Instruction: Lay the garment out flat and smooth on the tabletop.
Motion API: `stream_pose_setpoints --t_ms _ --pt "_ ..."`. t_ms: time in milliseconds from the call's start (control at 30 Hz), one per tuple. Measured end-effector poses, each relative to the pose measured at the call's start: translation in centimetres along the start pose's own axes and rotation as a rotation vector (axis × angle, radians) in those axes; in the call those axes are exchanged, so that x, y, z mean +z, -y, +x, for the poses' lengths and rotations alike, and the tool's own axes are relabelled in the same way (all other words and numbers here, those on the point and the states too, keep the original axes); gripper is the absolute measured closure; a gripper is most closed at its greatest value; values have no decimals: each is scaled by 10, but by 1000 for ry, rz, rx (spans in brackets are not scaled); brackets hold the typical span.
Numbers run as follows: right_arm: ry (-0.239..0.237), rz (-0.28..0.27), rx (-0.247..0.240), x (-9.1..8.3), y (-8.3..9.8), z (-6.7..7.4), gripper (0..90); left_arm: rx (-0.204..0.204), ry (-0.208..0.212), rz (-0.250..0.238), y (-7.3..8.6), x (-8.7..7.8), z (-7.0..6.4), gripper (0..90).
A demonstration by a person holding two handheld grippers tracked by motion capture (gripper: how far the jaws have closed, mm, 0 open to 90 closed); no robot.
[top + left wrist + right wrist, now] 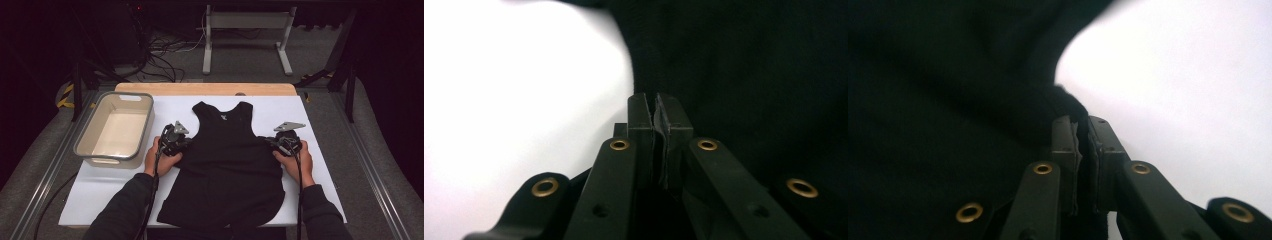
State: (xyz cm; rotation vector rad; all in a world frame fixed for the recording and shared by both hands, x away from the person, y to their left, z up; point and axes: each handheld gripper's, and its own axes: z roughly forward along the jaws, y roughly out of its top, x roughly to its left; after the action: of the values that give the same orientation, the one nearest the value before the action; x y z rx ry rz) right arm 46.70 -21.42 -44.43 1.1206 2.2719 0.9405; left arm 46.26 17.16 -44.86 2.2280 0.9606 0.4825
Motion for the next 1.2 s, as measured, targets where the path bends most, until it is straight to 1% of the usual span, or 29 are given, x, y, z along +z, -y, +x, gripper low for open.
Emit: stream_pose_setpoints --t_ms 33,100,133,200,233,267,300,333,367,433,467,500,533,567,667,700,767,800,833,867,933,967,1000,1033,1067,1100,1133,1167,1200 --pt "0 0 0 0 0 0 838 0 0 0 0 0 0 867" --pt "29 -39 21 -3 -4 -4 840 8 -51 -5 -9 0 4 868" --pt "34 -55 37 -4 -6 -6 840 10 -74 -22 -13 0 6 868" --pt "54 -88 69 -6 -9 -12 841 -10 -101 -35 -21 0 12 868" --pt "59 -109 89 -6 -12 -16 840 -16 -108 -44 -23 1 15 869" --pt "59 -109 89 -6 -12 -16 840 -37 -102 -48 -26 3 20 869" --pt "69 -133 111 -6 -15 -19 841 -56 -97 -44 -30 5 24 869" --pt "74 -139 114 -6 -17 -20 840 -62 -126 -45 -37 8 29 869" --pt "74 -139 114 -6 -17 -20 840 -62 -126 -45 -37 8 29 870" --pt "82 -159 123 -4 -20 -22 840 -52 -160 -28 -44 12 34 870" --pt "80 -166 134 -2 -23 -23 838 -70 -170 -28 -48 15 39 870" --pt "80 -166 134 -2 -23 -23 838 -70 -170 -28 -48 15 39 869" --pt "77 -179 137 1 -25 -23 813 -75 -188 -18 -53 18 43 869" --pt "78 -182 141 1 -26 -22 784 -92 -191 -27 -54 18 44 868" --pt "88 -182 137 1 -28 -19 675 -118 -202 -46 -56 15 42 842" --pt "88 -182 137 1 -28 -19 675 -118 -202 -46 -56 15 42 788" --pt "84 -188 147 -5 -27 -18 579 -131 -180 -71 -55 8 39 758" --pt "62 -223 157 -15 -23 -16 576 -115 -163 -100 -53 -1 33 739" --pt "62 -223 157 -15 -23 -16 576 -115 -163 -100 -53 -1 33 726" --pt "44 -253 133 -30 -16 -9 574 -97 -109 -147 -47 -13 24 718" --pt "31 -255 94 -41 -8 -1 577 -44 -84 -171 -38 -27 10 706" --pt "32 -243 74 -47 -3 3 576 -26 -49 -187 -31 -33 2 697" --pt "21 -229 67 -52 2 7 574 -5 -31 -187 -24 -39 -5 687" --pt "21 -229 67 -52 2 7 574 -5 -31 -187 -24 -39 -5 668" --pt "1 -218 54 -62 15 15 573 57 -14 -209 -6 -51 -19 647" --pt "-2 -208 54 -67 22 18 569 71 4 -219 3 -57 -25 626" --pt "-2 -208 54 -67 22 18 569 71 4 -219 3 -57 -25 621" --pt "-13 -199 60 -71 28 21 566 82 13 -216 12 -62 -31 621" --pt "-30 -192 71 -74 36 24 563 123 23 -206 26 -71 -40 604"
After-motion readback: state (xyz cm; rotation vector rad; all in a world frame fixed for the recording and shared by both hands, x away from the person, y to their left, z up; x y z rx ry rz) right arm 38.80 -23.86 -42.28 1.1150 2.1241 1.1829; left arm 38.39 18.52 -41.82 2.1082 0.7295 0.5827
